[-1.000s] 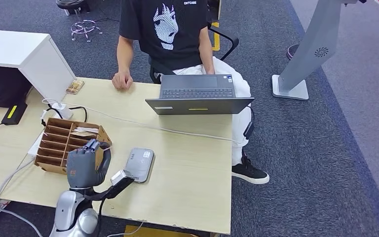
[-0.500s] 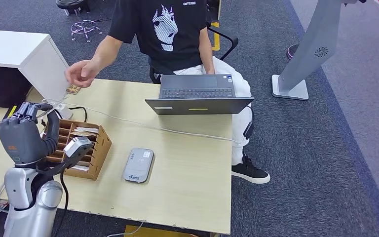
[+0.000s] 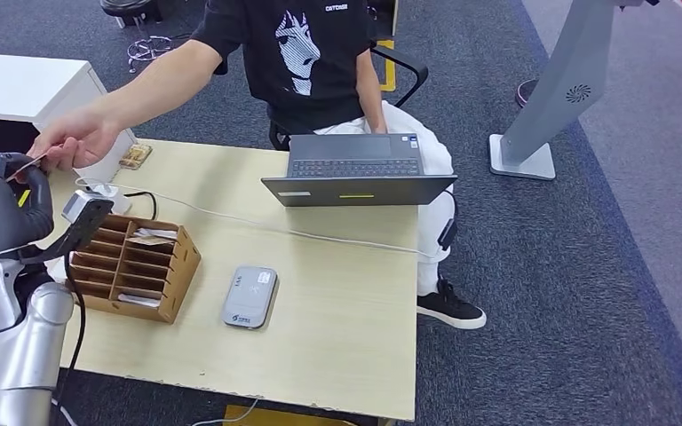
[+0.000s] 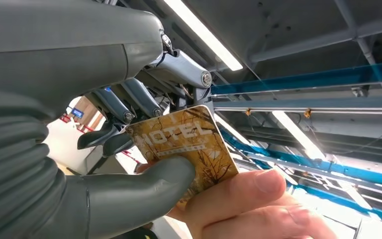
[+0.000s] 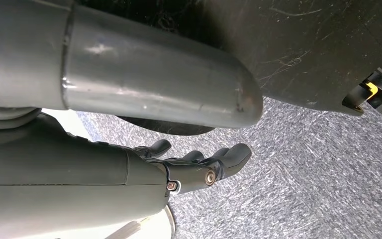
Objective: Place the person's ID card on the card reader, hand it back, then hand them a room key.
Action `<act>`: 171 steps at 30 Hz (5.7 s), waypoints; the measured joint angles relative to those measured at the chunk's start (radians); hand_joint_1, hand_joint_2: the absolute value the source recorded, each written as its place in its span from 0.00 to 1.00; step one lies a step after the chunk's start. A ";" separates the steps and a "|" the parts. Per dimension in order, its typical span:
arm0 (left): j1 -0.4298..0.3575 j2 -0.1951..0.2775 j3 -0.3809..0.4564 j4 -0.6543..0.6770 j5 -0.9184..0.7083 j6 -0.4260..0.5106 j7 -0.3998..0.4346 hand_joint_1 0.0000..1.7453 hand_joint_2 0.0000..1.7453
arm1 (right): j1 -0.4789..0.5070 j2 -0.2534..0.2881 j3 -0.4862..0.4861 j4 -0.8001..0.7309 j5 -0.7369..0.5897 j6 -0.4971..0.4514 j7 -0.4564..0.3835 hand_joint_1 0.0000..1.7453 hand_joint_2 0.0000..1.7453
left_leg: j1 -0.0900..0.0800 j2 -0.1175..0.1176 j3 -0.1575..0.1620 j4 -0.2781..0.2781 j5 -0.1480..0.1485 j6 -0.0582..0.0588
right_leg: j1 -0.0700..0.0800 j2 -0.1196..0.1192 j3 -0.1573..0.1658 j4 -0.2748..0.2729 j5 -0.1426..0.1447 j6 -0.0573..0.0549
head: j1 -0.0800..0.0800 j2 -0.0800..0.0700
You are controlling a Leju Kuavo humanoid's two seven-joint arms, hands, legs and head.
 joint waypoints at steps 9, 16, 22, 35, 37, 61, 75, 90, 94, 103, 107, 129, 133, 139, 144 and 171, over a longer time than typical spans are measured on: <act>-0.001 -0.028 0.100 0.037 -0.023 0.002 -0.109 0.00 1.00 | 0.002 -0.002 0.000 0.000 0.001 0.000 -0.001 0.00 0.00 | 0.000 0.001 0.000 0.000 0.000 0.000 | 0.000 0.001 -0.001 0.000 0.000 0.000 | 0.000 0.000; 0.000 -0.046 0.123 0.038 0.018 0.002 -0.130 0.00 1.00 | 0.003 -0.004 0.000 0.000 0.001 0.000 -0.001 0.00 0.00 | 0.000 0.001 0.000 0.000 0.000 0.000 | 0.000 0.001 -0.001 0.000 0.000 0.000 | 0.000 0.000; 0.002 -0.057 0.125 0.023 0.058 0.003 -0.138 0.00 1.00 | 0.003 -0.004 0.000 0.000 0.000 0.000 0.000 0.00 0.00 | 0.000 0.001 0.000 0.000 0.000 0.000 | 0.000 0.001 -0.001 0.000 0.000 0.000 | 0.000 0.000; 0.034 -0.074 -0.108 -0.253 0.127 -0.107 -0.043 0.00 1.00 | 0.005 -0.004 0.000 0.000 -0.017 -0.004 0.003 0.00 0.00 | 0.000 0.001 -0.001 0.000 0.000 0.000 | 0.000 0.001 -0.002 -0.001 0.000 0.000 | 0.000 0.000; 0.037 -0.075 -0.131 -0.283 0.185 -0.148 -0.051 0.00 1.00 | 0.006 -0.004 0.000 0.000 -0.020 -0.005 0.003 0.00 0.00 | 0.000 0.001 -0.001 0.000 0.000 0.000 | 0.000 0.001 -0.002 -0.001 0.000 0.000 | 0.000 0.000; 0.163 0.148 -0.285 -0.426 0.713 -0.851 0.029 0.00 1.00 | 0.013 -0.004 -0.001 0.002 -0.070 -0.013 -0.015 0.00 0.00 | 0.000 0.002 -0.002 0.000 -0.001 0.000 | 0.000 0.002 -0.003 0.000 -0.001 0.000 | 0.000 0.000; 0.254 0.434 -0.285 -0.436 0.356 -0.892 0.179 0.00 1.00 | 0.016 -0.006 -0.001 0.010 -0.086 -0.006 -0.008 0.00 0.00 | 0.000 0.002 -0.002 0.000 -0.001 0.000 | 0.000 0.001 -0.003 0.000 -0.001 0.000 | 0.000 0.000; 0.201 0.310 -0.353 -0.311 0.175 -0.810 0.197 0.00 1.00 | 0.012 -0.006 0.000 0.010 -0.083 0.001 0.002 0.00 0.00 | 0.000 0.002 -0.002 0.000 -0.001 0.000 | 0.000 0.002 -0.004 -0.001 0.000 0.000 | 0.000 0.000; 0.184 0.284 -0.369 -0.262 0.165 -0.802 0.201 0.00 1.00 | 0.011 -0.006 0.000 0.010 -0.083 0.001 0.003 0.00 0.00 | 0.000 0.002 -0.002 0.000 -0.001 0.000 | 0.000 0.002 -0.004 -0.001 0.000 0.000 | 0.000 0.000; 0.176 0.254 -0.377 -0.200 0.162 -0.792 0.203 0.00 1.00 | 0.011 -0.006 0.000 0.010 -0.083 0.001 0.003 0.00 0.00 | 0.000 0.002 -0.002 0.000 -0.001 0.000 | 0.000 0.002 -0.004 -0.001 0.000 0.000 | 0.000 0.000; 0.176 0.246 -0.378 -0.187 0.160 -0.788 0.203 0.00 1.00 | 0.011 -0.006 0.000 0.010 -0.084 -0.002 0.003 0.00 0.00 | 0.000 0.002 -0.002 0.000 -0.001 0.000 | 0.000 0.002 -0.004 -0.001 0.000 0.000 | 0.000 0.000; 0.156 0.219 -0.378 -0.162 0.139 -0.781 0.203 0.00 1.00 | 0.011 -0.004 0.000 0.009 -0.083 -0.008 0.006 0.00 0.00 | 0.000 0.002 -0.002 0.000 -0.001 0.000 | 0.000 0.002 -0.004 0.000 0.000 0.000 | 0.000 0.000; 0.152 0.216 -0.378 -0.162 0.137 -0.781 0.203 0.00 1.00 | 0.011 -0.004 0.000 0.009 -0.082 -0.011 0.007 0.00 0.00 | 0.000 0.002 -0.002 0.000 -0.001 0.000 | 0.000 0.002 -0.004 0.000 0.000 0.000 | 0.000 0.000; 0.138 0.211 -0.378 -0.162 0.112 -0.771 0.212 0.00 1.00 | 0.011 -0.004 0.000 0.009 -0.081 -0.014 0.007 0.00 0.00 | 0.000 0.002 -0.002 0.000 -0.001 0.000 | 0.000 0.002 -0.004 -0.001 0.000 0.000 | 0.000 0.000; 0.114 0.207 -0.379 -0.162 0.102 -0.769 0.217 1.00 1.00 | 0.011 -0.004 0.000 0.009 -0.081 -0.014 0.008 0.00 0.00 | 0.000 0.002 -0.002 0.000 -0.001 0.000 | 0.000 0.002 -0.004 0.000 0.000 0.000 | 0.000 0.000; 0.116 0.191 -0.369 -0.166 0.088 -0.729 0.240 1.00 1.00 | 0.014 -0.004 0.001 0.009 -0.075 -0.020 0.004 0.00 0.00 | 0.000 0.002 -0.002 0.000 -0.001 0.000 | 0.000 0.002 -0.003 0.000 0.000 0.000 | 0.000 0.000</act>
